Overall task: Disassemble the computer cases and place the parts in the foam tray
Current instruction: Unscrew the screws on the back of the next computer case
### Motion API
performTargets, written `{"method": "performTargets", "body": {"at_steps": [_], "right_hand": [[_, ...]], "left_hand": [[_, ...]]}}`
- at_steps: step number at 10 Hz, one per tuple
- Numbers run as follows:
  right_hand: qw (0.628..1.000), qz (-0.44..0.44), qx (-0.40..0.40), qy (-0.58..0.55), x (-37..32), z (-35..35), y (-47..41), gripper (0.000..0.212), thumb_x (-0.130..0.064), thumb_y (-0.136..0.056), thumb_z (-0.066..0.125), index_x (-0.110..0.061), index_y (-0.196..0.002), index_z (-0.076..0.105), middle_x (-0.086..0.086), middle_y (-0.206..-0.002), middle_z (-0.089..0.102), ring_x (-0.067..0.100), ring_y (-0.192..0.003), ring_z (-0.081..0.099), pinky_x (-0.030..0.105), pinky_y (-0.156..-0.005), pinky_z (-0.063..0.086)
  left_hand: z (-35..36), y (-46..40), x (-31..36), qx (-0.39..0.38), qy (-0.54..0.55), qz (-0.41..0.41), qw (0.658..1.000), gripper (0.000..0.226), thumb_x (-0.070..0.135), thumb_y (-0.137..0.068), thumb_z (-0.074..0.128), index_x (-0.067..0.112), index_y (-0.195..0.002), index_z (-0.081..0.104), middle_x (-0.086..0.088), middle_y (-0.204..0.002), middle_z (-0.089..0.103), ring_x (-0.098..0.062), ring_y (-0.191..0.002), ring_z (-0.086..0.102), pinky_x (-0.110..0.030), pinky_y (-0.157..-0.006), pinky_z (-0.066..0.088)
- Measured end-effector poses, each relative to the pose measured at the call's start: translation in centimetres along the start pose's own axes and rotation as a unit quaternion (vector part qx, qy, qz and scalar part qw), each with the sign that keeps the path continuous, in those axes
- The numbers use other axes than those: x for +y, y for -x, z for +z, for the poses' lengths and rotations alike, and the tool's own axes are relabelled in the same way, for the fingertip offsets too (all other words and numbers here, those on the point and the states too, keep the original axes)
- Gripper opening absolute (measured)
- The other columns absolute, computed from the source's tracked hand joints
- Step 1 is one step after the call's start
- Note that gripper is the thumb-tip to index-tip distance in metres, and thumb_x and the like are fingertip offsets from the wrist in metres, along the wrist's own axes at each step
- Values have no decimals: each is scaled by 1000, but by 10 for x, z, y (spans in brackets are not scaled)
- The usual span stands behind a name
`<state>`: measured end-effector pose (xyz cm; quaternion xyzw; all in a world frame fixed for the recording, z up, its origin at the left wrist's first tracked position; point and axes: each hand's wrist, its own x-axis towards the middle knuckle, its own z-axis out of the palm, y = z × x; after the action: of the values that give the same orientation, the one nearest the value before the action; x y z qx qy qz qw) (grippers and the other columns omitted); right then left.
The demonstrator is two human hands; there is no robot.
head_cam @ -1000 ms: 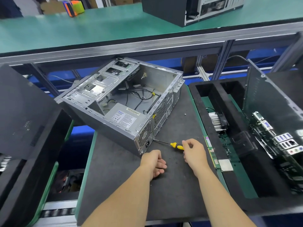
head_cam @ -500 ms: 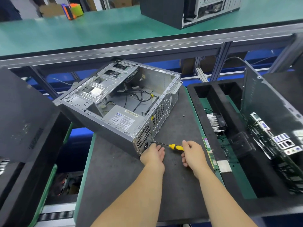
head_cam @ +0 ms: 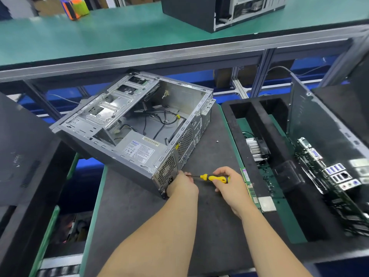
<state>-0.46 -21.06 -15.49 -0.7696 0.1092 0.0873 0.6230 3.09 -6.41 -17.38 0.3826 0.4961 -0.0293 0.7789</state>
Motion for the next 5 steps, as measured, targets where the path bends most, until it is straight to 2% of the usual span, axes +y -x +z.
{"method": "performTargets", "body": {"at_steps": [1,2,3,4,5], "right_hand": [[999,20,14,-44,6,-7,-2,20,-4,-87,68,-24,-87,66,5,-88,65,12,-54,60,32,-66,52],[989,36,79,-120,8,-18,-8,16,0,-88,66,-16,-89,66,6,-81,64,9,-52,59,41,-68,53],[967,46,178,-174,7,-30,-14,10,-6,-92,63,-15,-88,65,6,-84,67,12,-57,59,37,-63,56],[952,44,233,-193,8,-42,-17,10,-9,-95,60,-17,-89,63,8,-89,68,13,-59,60,35,-61,56],[947,51,254,-190,12,-49,-16,6,-9,-94,60,-14,-93,63,9,-89,68,12,-57,59,35,-62,56]], "left_hand": [[-2,3,0,10,-8,2,1000,18,18,-107,40,8,-105,54,8,-42,60,-12,-64,54,-21,-55,44],[6,12,-3,35,-72,50,996,25,14,-101,50,12,-76,52,9,-36,55,-18,-60,56,-24,-63,48],[20,19,-13,45,-221,174,959,24,12,-87,59,11,-63,61,-9,-58,65,-35,-63,58,-35,-70,53],[47,29,-6,-60,-369,237,897,15,27,-90,71,13,-87,75,-10,-83,75,-35,-83,71,-44,-82,59],[65,35,14,-125,-471,252,836,45,33,-90,74,11,-129,67,-8,-118,72,-30,-111,67,-41,-102,52]]}}
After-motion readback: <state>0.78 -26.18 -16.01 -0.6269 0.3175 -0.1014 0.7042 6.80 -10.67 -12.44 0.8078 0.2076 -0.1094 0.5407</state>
